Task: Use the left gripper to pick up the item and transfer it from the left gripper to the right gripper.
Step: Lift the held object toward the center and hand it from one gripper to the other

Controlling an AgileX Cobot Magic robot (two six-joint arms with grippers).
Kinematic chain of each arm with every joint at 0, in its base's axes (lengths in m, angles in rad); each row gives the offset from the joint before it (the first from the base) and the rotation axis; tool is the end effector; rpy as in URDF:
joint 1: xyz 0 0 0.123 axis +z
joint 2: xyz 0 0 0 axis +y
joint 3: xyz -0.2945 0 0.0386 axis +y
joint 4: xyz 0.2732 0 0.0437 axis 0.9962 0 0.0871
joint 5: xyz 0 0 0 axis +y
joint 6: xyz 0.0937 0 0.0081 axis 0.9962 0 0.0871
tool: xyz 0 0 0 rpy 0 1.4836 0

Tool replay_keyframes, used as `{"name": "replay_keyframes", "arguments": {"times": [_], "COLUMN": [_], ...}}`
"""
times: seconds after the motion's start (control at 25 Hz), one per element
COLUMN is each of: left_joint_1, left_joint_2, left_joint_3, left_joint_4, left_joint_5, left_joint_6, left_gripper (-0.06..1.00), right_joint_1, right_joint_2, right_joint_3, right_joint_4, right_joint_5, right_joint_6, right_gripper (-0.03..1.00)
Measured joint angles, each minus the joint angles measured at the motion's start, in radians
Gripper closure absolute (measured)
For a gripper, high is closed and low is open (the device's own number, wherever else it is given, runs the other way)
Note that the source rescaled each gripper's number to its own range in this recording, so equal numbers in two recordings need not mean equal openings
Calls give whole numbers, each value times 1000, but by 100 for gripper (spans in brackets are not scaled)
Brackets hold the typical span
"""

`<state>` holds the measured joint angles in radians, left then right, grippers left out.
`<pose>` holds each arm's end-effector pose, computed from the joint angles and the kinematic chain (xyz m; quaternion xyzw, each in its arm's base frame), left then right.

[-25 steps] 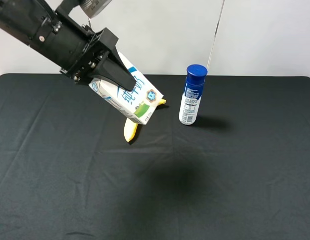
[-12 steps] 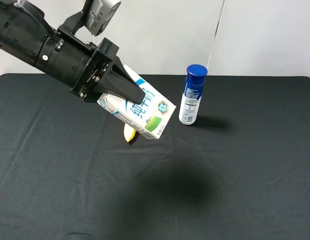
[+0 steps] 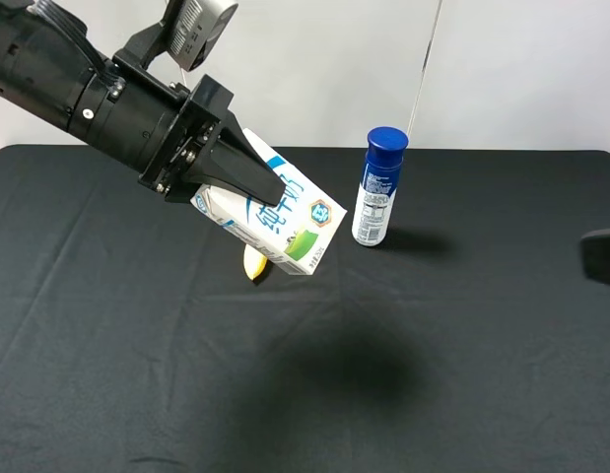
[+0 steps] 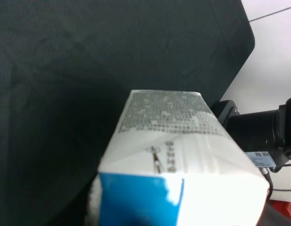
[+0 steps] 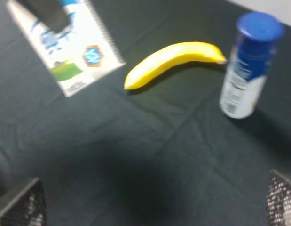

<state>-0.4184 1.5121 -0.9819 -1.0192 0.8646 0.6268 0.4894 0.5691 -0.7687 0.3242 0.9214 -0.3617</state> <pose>0.2658 -0.1850 0.2588 0.2022 0.8822 -0.3954 0.1565 0.0827 0.0711 0.3591 -0.3371 0.8142 0.1868 0.4342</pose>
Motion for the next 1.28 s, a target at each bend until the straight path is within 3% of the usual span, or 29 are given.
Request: {"name": "replay_keyframes", "arguments": {"times": [0.36,0.72,1.04,1.28], "left_joint_1": [0,0,0,0], "left_joint_2": [0,0,0,0], "left_joint_3": [0,0,0,0], "left_joint_4": [-25,-52,-67,-102], "left_joint_5": [0,-9,-11,-12], "left_joint_6": [1,1,1,1], "left_gripper": [94,94,94,94], "right_joint_1": [249,434,464,464], "right_joint_2": [249,427,555,640], "right_joint_3": [-80,-98,-167,-214], "right_joint_4": [-73,-148,-244,-255], "right_joint_5": [-129,-292,-345,-378], "right_joint_6": [-31,-33,1,8], "right_gripper": [-3,-3,-3,-3]}}
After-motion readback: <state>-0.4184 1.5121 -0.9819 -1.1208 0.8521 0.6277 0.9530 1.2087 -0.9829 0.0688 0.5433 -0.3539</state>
